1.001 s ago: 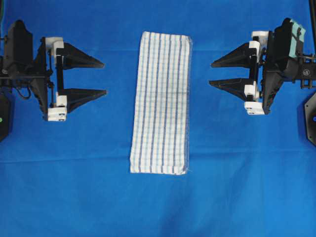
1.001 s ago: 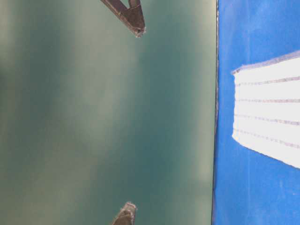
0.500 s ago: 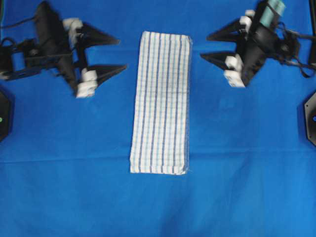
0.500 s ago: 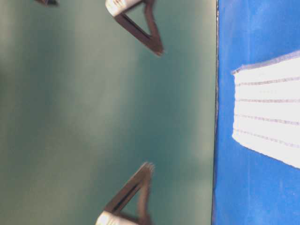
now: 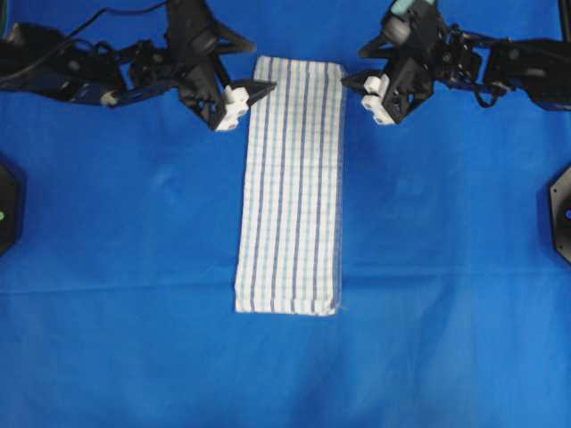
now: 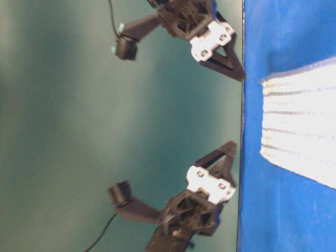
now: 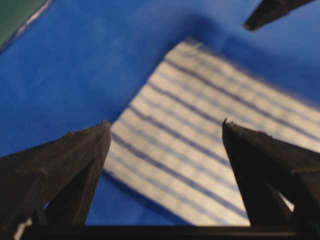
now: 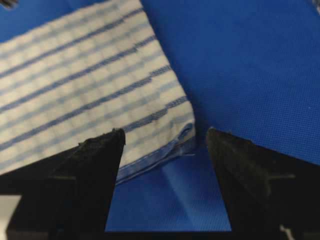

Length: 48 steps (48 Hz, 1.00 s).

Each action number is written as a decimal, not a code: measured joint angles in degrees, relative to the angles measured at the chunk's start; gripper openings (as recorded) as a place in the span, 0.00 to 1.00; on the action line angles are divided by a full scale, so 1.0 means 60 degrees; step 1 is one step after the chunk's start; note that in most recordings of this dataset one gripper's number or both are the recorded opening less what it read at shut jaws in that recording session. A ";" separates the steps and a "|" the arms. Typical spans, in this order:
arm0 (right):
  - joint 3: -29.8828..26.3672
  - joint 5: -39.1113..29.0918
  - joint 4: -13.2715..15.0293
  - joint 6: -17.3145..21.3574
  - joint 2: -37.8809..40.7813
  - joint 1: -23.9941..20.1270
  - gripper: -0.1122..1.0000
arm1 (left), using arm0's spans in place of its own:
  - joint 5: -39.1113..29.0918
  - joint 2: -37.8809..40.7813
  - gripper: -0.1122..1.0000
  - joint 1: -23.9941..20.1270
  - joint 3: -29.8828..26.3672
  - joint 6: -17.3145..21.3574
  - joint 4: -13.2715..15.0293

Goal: Fold the blue towel.
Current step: 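Grasp the strip's top corners with left and right grippers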

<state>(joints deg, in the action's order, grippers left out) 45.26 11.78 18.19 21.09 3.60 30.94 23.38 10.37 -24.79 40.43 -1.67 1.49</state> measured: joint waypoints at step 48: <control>-0.0806 0.0234 0.0132 -0.0117 0.1699 0.0190 0.17 | 0.0322 0.1846 0.13 -0.0234 -0.0659 0.0103 0.0000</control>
<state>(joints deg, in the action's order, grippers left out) 40.43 13.18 18.98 20.39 13.80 32.08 25.31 21.45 -26.19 36.47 -1.05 1.49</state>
